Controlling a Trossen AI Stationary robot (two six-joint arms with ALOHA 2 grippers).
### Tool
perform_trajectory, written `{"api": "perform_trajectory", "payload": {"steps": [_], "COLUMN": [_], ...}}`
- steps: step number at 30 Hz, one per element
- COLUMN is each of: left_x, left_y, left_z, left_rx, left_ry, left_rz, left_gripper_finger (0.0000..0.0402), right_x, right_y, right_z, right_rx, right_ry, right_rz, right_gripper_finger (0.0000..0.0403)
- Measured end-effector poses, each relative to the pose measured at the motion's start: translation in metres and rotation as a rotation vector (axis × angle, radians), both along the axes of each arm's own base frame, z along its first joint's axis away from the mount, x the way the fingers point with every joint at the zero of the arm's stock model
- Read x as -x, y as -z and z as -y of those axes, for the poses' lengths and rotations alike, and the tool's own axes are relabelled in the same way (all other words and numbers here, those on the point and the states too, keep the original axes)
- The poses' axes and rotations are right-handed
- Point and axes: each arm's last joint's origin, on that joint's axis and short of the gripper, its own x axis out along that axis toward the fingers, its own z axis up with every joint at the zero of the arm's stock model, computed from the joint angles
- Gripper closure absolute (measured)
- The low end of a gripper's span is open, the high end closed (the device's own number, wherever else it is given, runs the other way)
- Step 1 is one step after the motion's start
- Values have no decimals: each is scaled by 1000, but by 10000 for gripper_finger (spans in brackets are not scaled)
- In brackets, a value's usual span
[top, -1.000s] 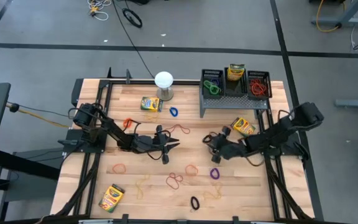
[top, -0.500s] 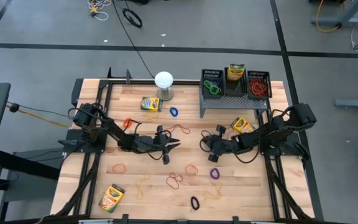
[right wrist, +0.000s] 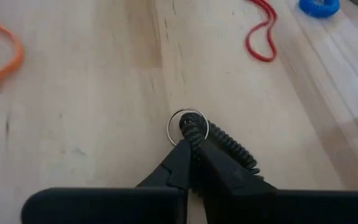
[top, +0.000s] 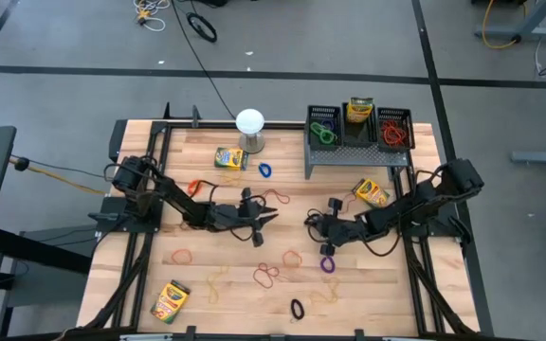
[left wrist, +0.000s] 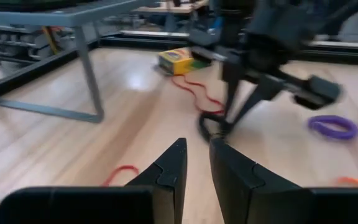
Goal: Pick & Place Office Desk Supplies
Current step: Put the black spring keychain into the left black basket on the shelf
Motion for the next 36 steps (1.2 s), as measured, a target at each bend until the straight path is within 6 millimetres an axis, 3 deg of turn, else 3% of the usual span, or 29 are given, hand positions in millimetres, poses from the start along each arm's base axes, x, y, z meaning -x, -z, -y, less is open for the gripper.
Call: {"api": "perform_trajectory", "payload": {"steps": [5,15,23,36], "left_x": [1,2,3,-9], "left_y": [1,7,11,-1], "left_z": [-5,-10,-11,-9], "left_rx": [-83,-82,-88,-78], "left_ry": [-113,-110,-110,-107], "left_rz": [-37,-99,-142,-70], "left_gripper_finger": [339,395,372,368], "right_x": [1,-4,-10,-45], "right_y": [0,-5,-12,-53], "right_z": [-5,-7,-9,-19], "right_rx": [-4,-46,-27,112], "right_ry": [-19,-35,-50,24], "right_rz": [2,66,118,273], "right_gripper_finger": [382,392,395,395]}}
